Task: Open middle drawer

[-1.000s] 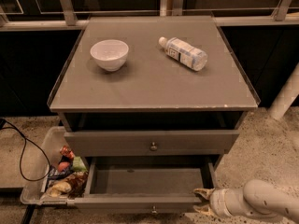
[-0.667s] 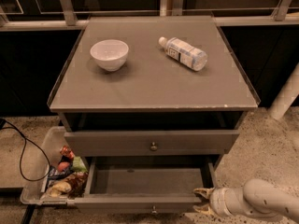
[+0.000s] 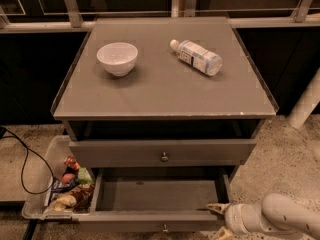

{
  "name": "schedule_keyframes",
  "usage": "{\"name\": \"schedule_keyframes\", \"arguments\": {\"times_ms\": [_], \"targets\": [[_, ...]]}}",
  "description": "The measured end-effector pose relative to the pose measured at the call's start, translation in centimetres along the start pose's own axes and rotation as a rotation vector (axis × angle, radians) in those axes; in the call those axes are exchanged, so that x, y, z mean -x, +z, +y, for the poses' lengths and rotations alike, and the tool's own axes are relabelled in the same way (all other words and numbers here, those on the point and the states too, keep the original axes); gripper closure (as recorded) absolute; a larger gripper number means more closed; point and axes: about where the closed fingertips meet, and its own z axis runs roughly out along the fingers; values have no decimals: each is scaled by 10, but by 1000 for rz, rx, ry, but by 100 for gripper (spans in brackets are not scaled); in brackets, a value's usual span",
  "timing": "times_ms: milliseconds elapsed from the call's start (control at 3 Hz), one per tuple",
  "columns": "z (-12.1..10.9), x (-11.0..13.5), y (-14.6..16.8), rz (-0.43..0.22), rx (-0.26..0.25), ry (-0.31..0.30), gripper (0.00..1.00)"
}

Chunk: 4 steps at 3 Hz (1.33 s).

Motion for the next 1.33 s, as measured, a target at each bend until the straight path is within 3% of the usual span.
{"name": "schedule_keyframes", "arguments": {"times_ms": [333, 667, 1333], "targets": [[22, 4, 5, -38, 25, -15, 15], [37, 1, 0, -39, 23, -19, 38], [29, 6, -6, -39, 23, -20, 85]]}}
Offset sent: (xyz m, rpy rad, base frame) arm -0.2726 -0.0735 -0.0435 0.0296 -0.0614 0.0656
